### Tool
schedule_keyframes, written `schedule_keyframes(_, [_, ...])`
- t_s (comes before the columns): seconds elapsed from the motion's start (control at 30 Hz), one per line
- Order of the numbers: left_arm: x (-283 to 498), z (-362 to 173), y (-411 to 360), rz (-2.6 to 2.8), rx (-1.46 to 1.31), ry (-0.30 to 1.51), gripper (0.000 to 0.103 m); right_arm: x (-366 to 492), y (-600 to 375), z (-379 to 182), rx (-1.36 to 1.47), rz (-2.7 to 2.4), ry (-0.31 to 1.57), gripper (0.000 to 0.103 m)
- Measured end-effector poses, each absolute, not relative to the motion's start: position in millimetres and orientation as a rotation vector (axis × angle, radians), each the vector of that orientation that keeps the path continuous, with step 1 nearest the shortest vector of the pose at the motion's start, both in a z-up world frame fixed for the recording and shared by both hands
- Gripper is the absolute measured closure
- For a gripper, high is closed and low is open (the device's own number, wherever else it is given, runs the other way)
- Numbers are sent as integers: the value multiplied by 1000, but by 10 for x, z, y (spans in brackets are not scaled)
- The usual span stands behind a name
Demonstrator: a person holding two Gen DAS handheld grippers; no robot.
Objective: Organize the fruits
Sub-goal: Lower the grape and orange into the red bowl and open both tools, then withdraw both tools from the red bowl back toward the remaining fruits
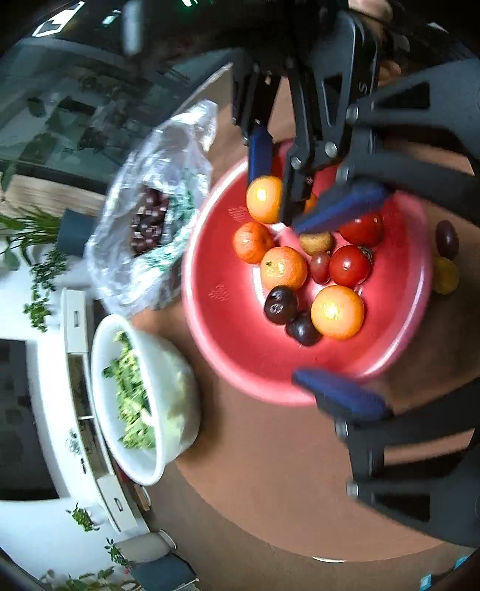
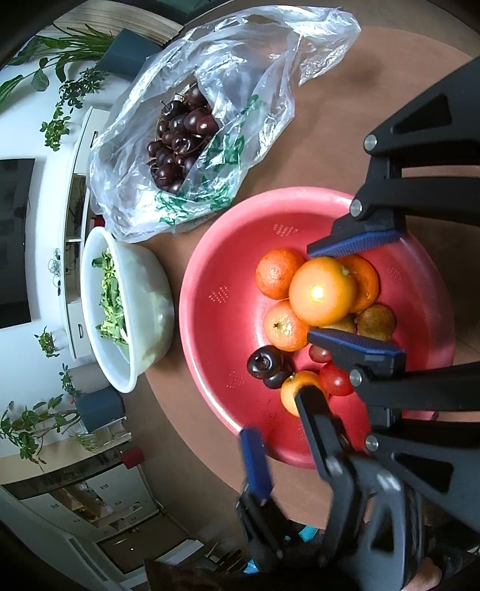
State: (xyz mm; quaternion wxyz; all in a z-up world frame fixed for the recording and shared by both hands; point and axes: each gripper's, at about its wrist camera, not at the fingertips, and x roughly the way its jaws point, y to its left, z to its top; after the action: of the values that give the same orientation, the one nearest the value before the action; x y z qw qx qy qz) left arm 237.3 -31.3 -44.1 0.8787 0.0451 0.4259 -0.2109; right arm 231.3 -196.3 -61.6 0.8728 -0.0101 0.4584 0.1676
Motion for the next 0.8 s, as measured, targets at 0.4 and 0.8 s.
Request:
schedule_keyframes(0.4, [1767, -198, 199, -420, -1, 809, 0, 1963, -2002, -431, 33, 352, 892, 40])
schedule_keyframes(0.8, [1058, -644, 579, -356, -48, 842, 0, 1173, -1761, -417, 45, 401, 839, 38])
